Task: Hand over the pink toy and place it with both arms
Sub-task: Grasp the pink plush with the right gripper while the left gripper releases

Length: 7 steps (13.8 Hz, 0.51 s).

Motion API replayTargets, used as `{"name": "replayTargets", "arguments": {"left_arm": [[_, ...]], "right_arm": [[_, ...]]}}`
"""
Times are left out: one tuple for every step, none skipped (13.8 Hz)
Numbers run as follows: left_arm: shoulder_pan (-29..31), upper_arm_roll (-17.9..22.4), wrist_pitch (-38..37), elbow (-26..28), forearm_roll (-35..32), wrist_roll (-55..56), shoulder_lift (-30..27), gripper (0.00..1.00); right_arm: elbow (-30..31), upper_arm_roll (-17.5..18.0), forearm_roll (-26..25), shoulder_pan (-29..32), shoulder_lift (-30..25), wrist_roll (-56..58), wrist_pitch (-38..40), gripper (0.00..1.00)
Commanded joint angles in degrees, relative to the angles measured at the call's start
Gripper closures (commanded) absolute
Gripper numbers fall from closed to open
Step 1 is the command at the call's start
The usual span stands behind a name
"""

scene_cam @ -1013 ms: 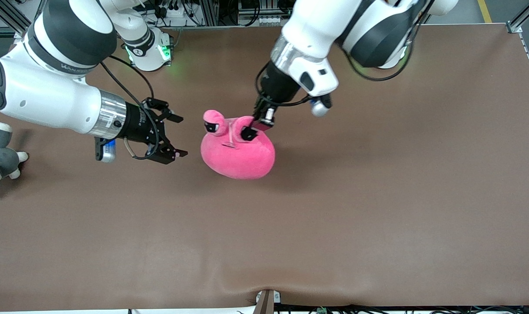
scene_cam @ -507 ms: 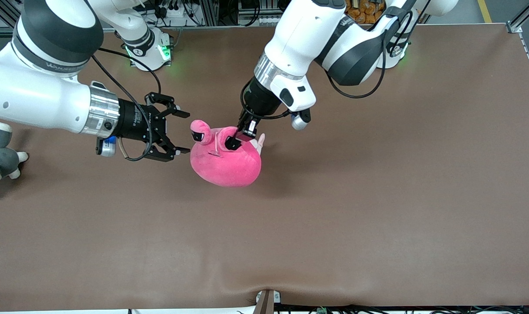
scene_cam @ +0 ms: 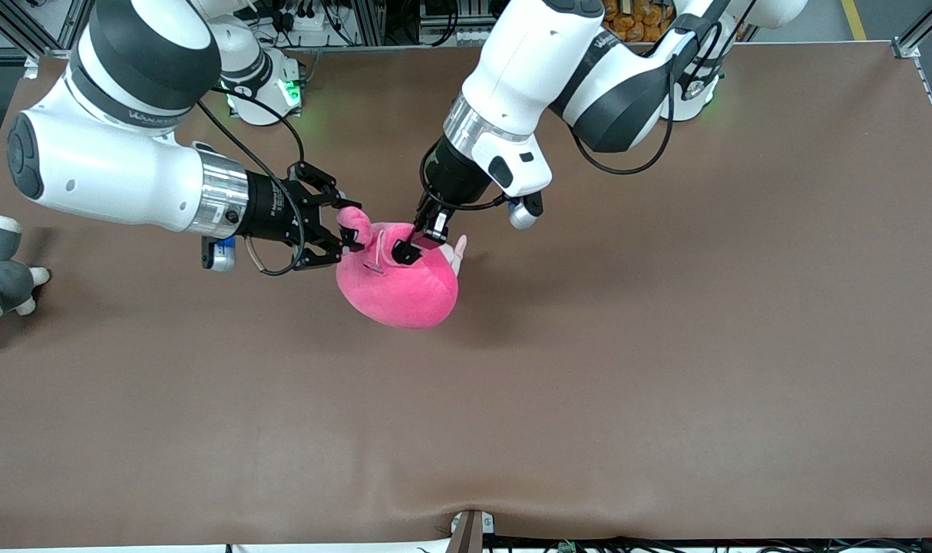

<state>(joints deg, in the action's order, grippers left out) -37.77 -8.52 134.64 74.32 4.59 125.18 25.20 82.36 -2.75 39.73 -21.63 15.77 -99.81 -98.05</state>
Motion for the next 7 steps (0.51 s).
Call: {"name": "replayTargets", "arguments": {"left_arm": [[-0.99,0.87,0.36,-1.98,-0.37,1.91,0.82,1.0],[-0.99,0.87,0.36,-1.9,-0.37,1.83,0.82,1.0],[-0.99,0.87,0.36,-1.9,-0.37,1.82,0.82,1.0],[-0.99,0.87,0.36,-1.9,-0.37,1.82,0.73,1.0],[-0.99,0.87,0.36,-1.9,-0.46,1.82,0.73,1.0],[-0.99,0.87,0.36,-1.81,-0.46,1.82,0.64,1.0],[-0.9,0.87,0.36,-1.81,-0.9,1.65,0.47,1.0]], "right_arm": [[-0.62,-0.06,-0.71,0.63,0.05,-1.09,0.58,1.0],[-0.71,-0.14,-0.97,0.72,-0.04,-1.53,0.75,1.0],[-0.71,-0.23,-1.41,0.72,-0.13,-1.62,0.84,1.0],[-0.71,-0.23,-1.41,0.72,-0.13,-1.53,0.76,1.0],[-0.71,-0.23,-1.41,0.72,-0.13,-1.62,0.84,1.0],[-0.71,-0.32,-1.33,0.8,-0.13,-1.62,0.84,1.0],[-0.89,-0.32,-1.06,1.33,-0.13,-1.62,0.84,1.0]]}}
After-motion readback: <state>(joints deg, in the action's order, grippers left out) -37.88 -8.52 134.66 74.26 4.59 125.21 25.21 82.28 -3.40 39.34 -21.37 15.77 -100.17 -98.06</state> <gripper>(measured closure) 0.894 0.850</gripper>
